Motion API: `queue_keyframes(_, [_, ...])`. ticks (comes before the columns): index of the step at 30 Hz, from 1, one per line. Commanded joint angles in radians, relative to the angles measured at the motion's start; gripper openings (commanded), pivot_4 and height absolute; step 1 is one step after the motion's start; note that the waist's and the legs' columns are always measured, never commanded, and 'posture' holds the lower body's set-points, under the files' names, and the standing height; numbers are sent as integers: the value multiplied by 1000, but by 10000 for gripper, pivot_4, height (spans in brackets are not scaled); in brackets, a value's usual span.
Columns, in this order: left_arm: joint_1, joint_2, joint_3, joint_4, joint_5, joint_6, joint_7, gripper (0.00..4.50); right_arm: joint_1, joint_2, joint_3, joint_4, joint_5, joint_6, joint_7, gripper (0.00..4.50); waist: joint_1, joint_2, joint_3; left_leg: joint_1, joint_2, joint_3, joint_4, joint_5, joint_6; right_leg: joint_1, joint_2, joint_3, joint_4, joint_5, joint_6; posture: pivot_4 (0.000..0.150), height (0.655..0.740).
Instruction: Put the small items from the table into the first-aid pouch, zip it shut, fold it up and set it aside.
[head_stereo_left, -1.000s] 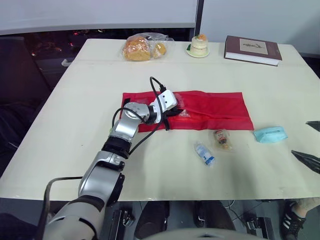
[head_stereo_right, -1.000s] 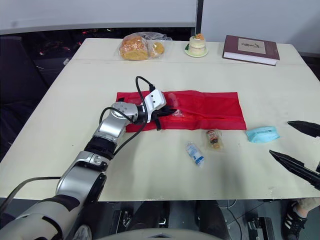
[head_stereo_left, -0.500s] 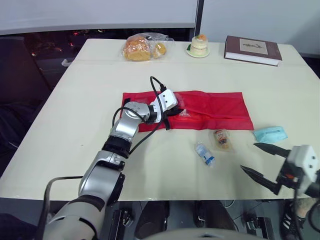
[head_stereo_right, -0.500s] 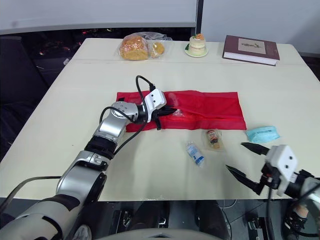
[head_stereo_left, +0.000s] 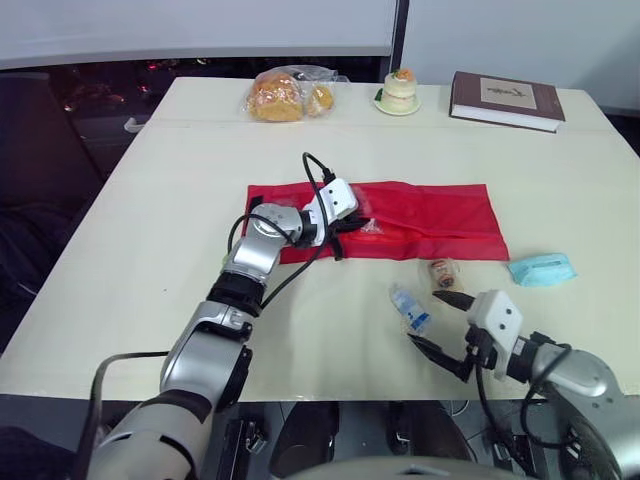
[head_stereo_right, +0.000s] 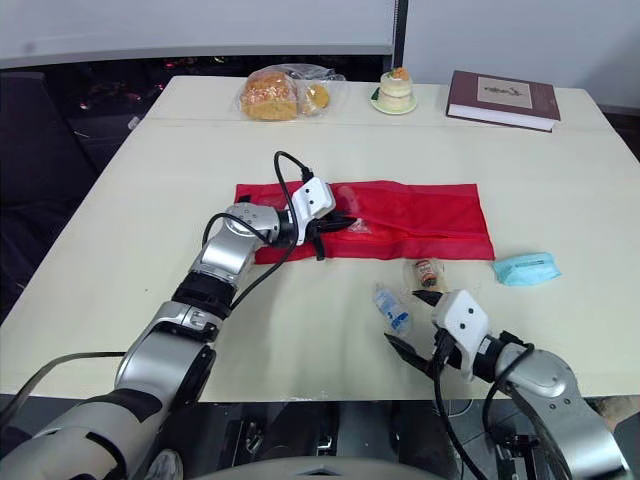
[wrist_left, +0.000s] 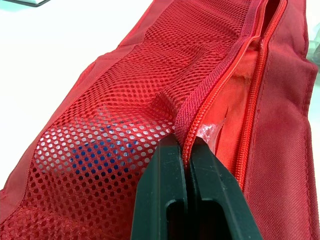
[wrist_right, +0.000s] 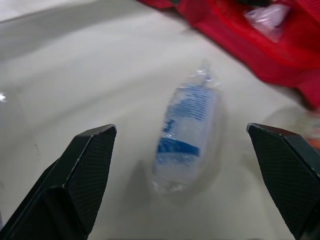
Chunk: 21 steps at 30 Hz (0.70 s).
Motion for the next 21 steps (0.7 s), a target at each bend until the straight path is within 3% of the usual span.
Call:
queue_keyframes(1, [-18,0,14,-46,-21,-7,1,0,-25,-17,12,-7,7,60,-11,44730,0,0,0,0,0,0,0,0,0,0,0,0,0,0,0,1500,7289])
queue_keyframes(3, [-19,0,13,-46,-20,-6,0,0,-37,-16,27,6,-9,68,-24,44730,-1,0,0,0,0,0,0,0,0,0,0,0,0,0,0,1500,7289])
queue_keyframes(5, [-20,-1,12,-46,-20,-6,1,0,-41,-13,35,13,-13,68,-33,39444,0,0,0,0,0,0,0,0,0,0,0,0,0,0,0,1500,7289])
queue_keyframes(7, [-22,-1,13,-45,-19,-6,1,0,-41,-13,35,12,-9,70,-37,32077,0,0,0,0,0,0,0,0,0,0,0,0,0,0,0,1500,7289])
queue_keyframes(8, [-22,0,13,-45,-19,-6,1,0,-38,-13,33,10,-8,71,-39,25037,0,0,0,0,0,0,0,0,0,0,0,0,0,0,0,1500,7289])
queue_keyframes(9, [-22,0,12,-46,-18,-5,1,0,-36,-14,31,8,-7,71,-40,22220,-1,0,0,0,0,0,0,0,0,0,0,0,0,0,0,1500,7289])
queue_keyframes(10, [-22,0,12,-47,-18,-5,1,0,-30,-14,29,6,-6,73,-42,15989,-1,0,0,0,0,0,0,0,0,0,0,0,0,0,0,1500,7289])
queue_keyframes(14, [-17,-1,10,-53,-17,-5,2,0,-12,-15,29,3,-1,75,-45,367,0,0,0,0,0,0,0,0,0,0,0,0,0,0,0,1500,7289])
queue_keyframes(21, [-6,-9,4,-56,-20,-7,-5,0,-59,-7,-34,-77,82,150,-68,367,-1,0,0,0,0,0,0,0,0,0,0,0,0,0,0,1500,7289])
